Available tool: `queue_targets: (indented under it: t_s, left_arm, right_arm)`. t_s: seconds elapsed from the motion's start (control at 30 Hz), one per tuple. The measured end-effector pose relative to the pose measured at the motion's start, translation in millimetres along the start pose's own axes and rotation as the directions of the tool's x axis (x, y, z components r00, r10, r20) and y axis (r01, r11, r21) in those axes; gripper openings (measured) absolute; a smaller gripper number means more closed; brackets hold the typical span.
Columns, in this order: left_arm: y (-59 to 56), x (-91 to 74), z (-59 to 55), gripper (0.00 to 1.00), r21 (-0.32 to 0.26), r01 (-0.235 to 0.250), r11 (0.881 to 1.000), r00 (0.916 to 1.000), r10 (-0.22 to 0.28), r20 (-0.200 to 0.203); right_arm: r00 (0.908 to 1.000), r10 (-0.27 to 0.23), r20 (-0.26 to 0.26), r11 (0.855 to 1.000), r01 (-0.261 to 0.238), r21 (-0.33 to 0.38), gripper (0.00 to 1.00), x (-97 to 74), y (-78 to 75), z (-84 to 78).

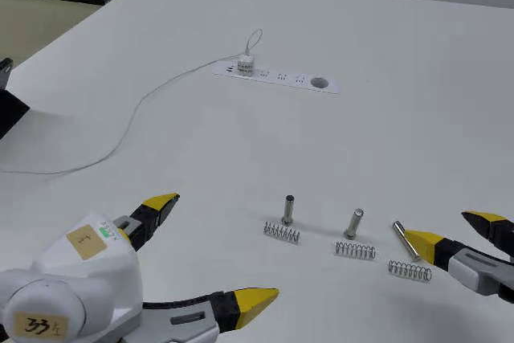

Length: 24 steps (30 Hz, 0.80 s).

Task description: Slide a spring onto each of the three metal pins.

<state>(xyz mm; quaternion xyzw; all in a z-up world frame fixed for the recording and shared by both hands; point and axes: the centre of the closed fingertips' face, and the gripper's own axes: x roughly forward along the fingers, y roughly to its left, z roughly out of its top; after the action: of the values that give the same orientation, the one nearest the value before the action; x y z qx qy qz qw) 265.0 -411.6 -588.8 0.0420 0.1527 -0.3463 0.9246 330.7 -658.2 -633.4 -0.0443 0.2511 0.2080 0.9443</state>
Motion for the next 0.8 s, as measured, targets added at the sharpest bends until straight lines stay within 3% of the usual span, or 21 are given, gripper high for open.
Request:
queue_targets:
  t_s: [0.17, 0.3, 0.4, 0.57, 0.67, 0.8]
  left_arm:
    - [0.3, 0.5, -2.6, 1.00, -0.009, 0.002, 1.000, 0.9999, -0.002, -0.011]
    - [-0.3, -0.6, 4.4, 1.00, -0.008, 0.001, 1.000, 0.9997, -0.001, 0.023]
    - [1.3, 0.0, 0.2, 1.00, -0.011, -0.005, 1.000, 1.0000, 0.005, 0.003]
    - [1.9, 0.3, -0.9, 1.00, -0.018, -0.006, 1.000, 1.0000, 0.006, 0.000]
    - [0.6, 0.8, -2.2, 1.00, -0.022, 0.001, 1.000, 1.0000, -0.001, -0.004]
    - [0.2, 1.0, -3.0, 1.00, -0.020, 0.002, 1.000, 1.0000, -0.002, -0.007]
  right_arm:
    - [0.9989, 0.009, -0.046, 0.998, -0.012, -0.057, 0.50, 12.1, 1.6, -6.2]
    - [0.9954, 0.009, -0.096, 0.997, -0.016, -0.069, 0.50, 23.9, -1.4, -15.2]
    - [0.9938, 0.008, -0.111, 0.997, -0.016, -0.071, 0.49, 29.3, -2.0, -17.5]
    - [0.9852, 0.007, -0.171, 0.996, -0.022, -0.084, 0.40, 40.9, -6.3, -29.7]
    - [0.9835, 0.015, -0.180, 0.995, -0.032, -0.091, 0.32, 45.8, -6.1, -32.4]
    - [0.9777, 0.021, -0.209, 0.996, -0.037, -0.076, 0.30, 52.8, -5.7, -36.9]
